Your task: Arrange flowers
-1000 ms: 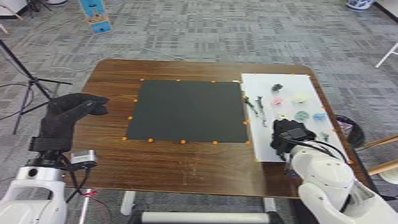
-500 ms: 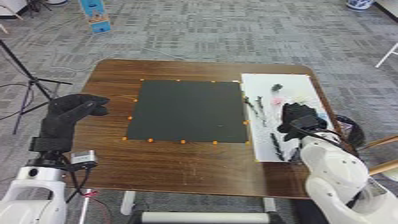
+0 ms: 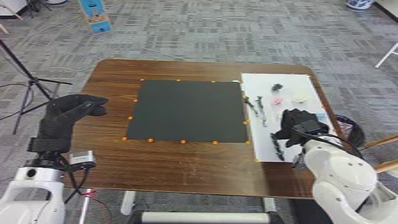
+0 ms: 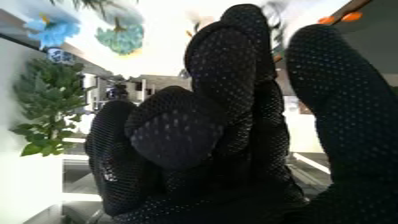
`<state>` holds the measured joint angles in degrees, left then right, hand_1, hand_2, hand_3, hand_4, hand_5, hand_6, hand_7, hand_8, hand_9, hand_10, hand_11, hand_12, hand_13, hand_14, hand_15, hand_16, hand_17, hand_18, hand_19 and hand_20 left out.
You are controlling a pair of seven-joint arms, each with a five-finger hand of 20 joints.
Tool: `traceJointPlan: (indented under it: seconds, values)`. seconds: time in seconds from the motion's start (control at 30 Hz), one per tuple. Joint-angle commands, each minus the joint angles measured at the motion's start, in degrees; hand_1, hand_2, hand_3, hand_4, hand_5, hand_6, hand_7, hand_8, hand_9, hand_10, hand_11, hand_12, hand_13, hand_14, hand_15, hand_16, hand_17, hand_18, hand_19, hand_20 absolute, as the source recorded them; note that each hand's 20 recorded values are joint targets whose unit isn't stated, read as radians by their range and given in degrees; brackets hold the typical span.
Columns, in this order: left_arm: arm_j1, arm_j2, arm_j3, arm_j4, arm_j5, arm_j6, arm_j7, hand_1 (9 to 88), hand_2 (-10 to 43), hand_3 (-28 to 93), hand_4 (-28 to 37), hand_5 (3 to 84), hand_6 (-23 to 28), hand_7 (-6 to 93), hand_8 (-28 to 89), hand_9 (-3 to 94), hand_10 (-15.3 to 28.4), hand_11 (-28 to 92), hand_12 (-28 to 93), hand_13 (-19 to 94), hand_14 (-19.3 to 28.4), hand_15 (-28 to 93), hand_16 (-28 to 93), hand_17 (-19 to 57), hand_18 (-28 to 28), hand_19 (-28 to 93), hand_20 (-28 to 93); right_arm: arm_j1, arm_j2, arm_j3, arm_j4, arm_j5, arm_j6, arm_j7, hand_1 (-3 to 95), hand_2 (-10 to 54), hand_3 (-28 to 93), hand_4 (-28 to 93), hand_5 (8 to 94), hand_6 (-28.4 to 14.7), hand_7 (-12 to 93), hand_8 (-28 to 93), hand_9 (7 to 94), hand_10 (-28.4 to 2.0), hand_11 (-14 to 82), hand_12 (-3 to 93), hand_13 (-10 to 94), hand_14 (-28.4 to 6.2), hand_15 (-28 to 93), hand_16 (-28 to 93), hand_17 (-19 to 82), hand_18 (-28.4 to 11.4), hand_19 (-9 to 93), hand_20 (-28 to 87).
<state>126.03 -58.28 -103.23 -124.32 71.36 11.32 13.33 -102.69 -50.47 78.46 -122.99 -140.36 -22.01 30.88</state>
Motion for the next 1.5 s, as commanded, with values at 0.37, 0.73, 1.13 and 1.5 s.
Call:
traceJointPlan:
  seconds: [0.37,0.73,1.13,1.5]
  values:
    - [-0.14,-0.44,0.19,-0.42,0.97,-1.44,-0.87,26.8,-3.6,73,-17.6,61.3,3.4,29.1,-7,58.3,14.4,40,25,45,18.1,56,6,7.5,13.5,27,39,-4.93,1.29,-2.21,2.60,-3.22,-0.11,-0.83,32.9,-9.5,59,2,81.9,-4.5,24,0,91.5,-11.7,32.6,32.7,93,-5.5,52,41,67,-12.6,93,53]
    - [-0.34,-0.34,0.35,-0.36,0.92,-1.68,-0.97,26.9,-3.6,72,-17.7,61.4,3.8,28.0,-7,58.3,14.3,40,25,45,18.1,56,6,7.5,13.5,27,39,-4.94,0.54,-4.57,5.60,-4.62,4.36,0.35,39.5,-9.5,56,4,82.3,-3.5,22,23,92.7,-11.2,34.0,31.6,94,-5.2,54,38,68,-12.7,93,53]
    - [-0.60,-0.75,0.82,-0.29,0.98,-1.68,-0.88,27.0,-3.4,72,-17.7,61.5,4.1,26.8,-7,58.2,14.4,40,25,45,18.0,56,6,7.4,13.6,27,39,-2.97,1.42,-10.48,5.80,-6.36,1.89,-0.37,51.0,-9.5,48,10,84.4,-1.3,21,33,93.7,-10.0,35.8,31.9,94,-4.5,58,36,70,-12.3,93,55]
    - [-0.25,-0.72,0.52,-0.46,0.85,-1.74,-0.88,27.0,-3.4,72,-17.5,61.6,4.2,25.5,-6,58.2,14.4,40,25,45,18.1,56,6,7.5,13.5,27,39,-3.69,1.42,-6.75,5.32,-6.57,8.41,-0.12,53.3,-9.5,55,9,83.4,-1.2,23,35,93.7,-9.5,37.5,32.1,94,-4.0,61,35,70,-12.4,93,57]
